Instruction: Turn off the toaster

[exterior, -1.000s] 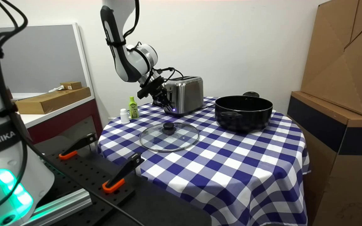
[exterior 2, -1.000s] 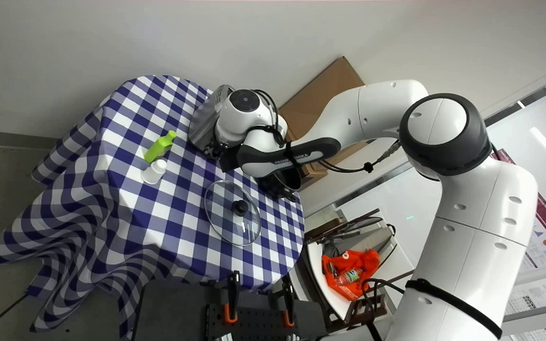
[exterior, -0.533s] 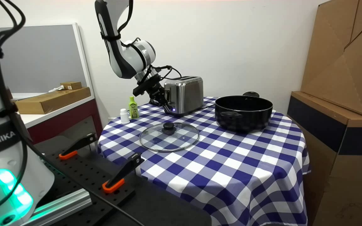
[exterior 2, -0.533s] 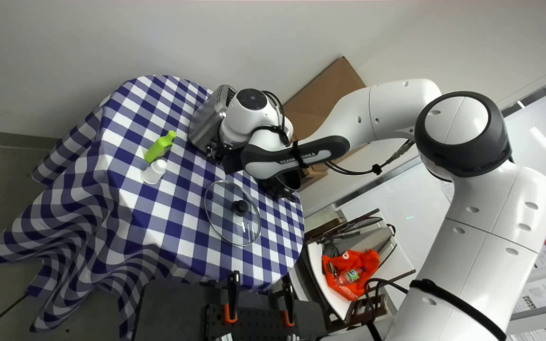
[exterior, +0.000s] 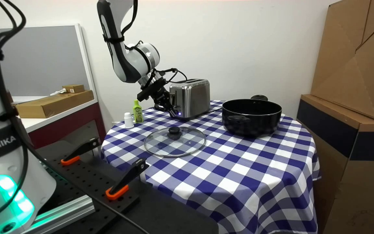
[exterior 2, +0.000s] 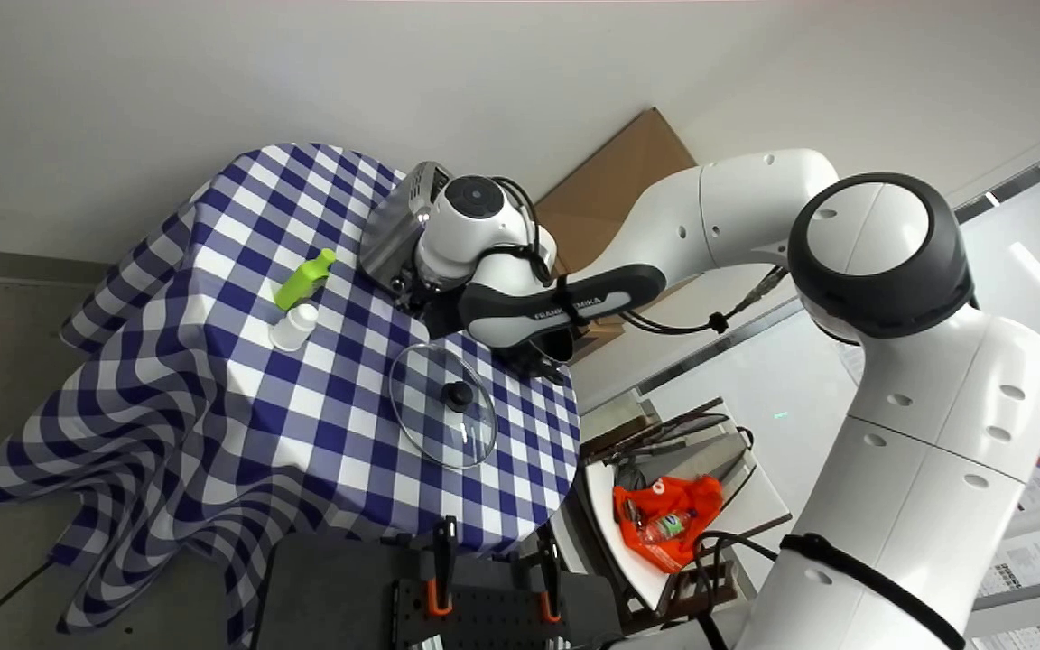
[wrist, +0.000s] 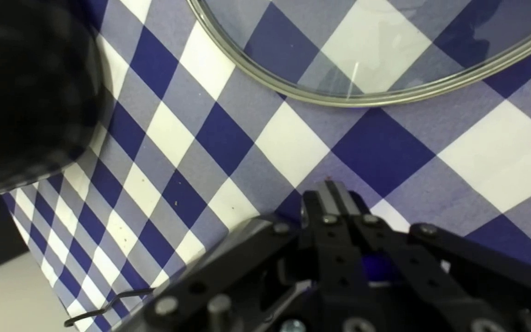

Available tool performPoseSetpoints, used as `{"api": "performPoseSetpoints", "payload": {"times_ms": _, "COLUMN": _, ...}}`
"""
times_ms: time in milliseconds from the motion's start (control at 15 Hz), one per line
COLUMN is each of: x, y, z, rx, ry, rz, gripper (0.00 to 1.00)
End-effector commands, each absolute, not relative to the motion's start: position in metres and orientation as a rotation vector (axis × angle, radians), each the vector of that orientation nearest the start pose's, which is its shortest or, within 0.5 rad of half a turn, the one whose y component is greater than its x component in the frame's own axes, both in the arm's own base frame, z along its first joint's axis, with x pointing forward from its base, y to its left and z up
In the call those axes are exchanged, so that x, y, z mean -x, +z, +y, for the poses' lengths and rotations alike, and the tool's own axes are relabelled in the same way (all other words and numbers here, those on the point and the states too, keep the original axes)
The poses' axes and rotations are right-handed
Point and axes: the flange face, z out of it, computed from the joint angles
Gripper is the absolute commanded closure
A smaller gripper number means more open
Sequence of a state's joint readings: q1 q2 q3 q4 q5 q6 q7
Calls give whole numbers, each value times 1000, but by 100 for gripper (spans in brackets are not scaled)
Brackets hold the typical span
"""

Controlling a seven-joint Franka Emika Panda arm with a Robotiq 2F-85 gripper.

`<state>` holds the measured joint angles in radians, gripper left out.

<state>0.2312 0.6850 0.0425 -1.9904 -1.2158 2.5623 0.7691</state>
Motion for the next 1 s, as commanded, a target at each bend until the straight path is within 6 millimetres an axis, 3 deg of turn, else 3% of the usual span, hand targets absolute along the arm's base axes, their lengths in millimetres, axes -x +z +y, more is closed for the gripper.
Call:
{"api": "performPoseSetpoints", "payload": {"times_ms": 0, "x": -552, "y": 96, "z": 174, "rx": -2442, "ry": 322, "rz": 778, "gripper": 100}}
{"api": "performPoseSetpoints", "payload": {"times_ms": 933, "x": -550, "y": 69, "z": 176, "rx": -2326, "ry": 384, "rz": 860, "gripper": 100}}
